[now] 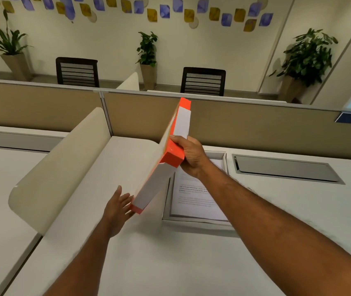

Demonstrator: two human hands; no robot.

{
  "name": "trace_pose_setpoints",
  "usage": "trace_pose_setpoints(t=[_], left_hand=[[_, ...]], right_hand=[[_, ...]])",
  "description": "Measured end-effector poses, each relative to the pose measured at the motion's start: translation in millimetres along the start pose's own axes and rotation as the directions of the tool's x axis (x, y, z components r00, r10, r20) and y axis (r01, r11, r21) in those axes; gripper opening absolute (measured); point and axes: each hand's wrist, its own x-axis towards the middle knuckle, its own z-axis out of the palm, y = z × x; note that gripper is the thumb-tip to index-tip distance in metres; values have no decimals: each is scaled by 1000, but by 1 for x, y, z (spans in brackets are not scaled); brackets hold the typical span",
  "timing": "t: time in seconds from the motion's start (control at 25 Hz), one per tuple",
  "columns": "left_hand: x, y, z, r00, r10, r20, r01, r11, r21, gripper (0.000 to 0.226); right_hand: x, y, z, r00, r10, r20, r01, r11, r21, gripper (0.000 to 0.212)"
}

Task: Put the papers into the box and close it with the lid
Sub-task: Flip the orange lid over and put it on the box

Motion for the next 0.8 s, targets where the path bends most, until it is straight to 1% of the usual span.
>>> trace_pose_setpoints(t=[0.04, 0.12, 0.2, 0.28, 0.32, 0.44, 0.52, 0.6, 0.72, 0.8], left_hand=[[0, -2, 4, 997, -36, 72, 41, 997, -58, 68], [3, 0, 19, 987, -9, 162, 26, 995, -100, 54], [9, -1, 34, 989, 61, 137, -50, 995, -81, 41], [12, -1, 37, 989, 141, 53, -135, 985, -108, 48], [13, 0, 39, 986, 163, 38, -157, 979, -128, 50], [13, 9, 54, 970, 224, 96, -207, 964, -167, 46], [10, 19, 71, 962, 252, 108, -232, 959, -164, 46], [9, 26, 85, 953, 277, 125, -265, 959, -104, 44], [10, 31, 96, 940, 296, 168, -306, 951, 39, 41], [12, 33, 104, 929, 308, 205, -332, 938, 95, 36]], right_hand=[[-3, -2, -5, 1000, 9, 9, -9, 1000, -9, 13], [-7, -6, -17, 1000, 18, 12, -17, 999, -27, 24], [-8, -15, -34, 1000, 10, -15, -11, 999, -38, 38], [-7, -25, -53, 999, 37, -23, -39, 997, -64, 49], [-7, -31, -65, 997, 72, -15, -73, 993, -97, 50], [-8, -38, -101, 982, 186, -45, -191, 953, -236, 52], [-10, -35, -122, 976, 173, -131, -205, 935, -288, 58], [-14, -30, -142, 974, 104, -203, -167, 930, -327, 54], [-24, -22, -164, 979, 59, -197, -116, 949, -294, 38], [-27, -20, -175, 977, 46, -206, -98, 963, -250, 32]])
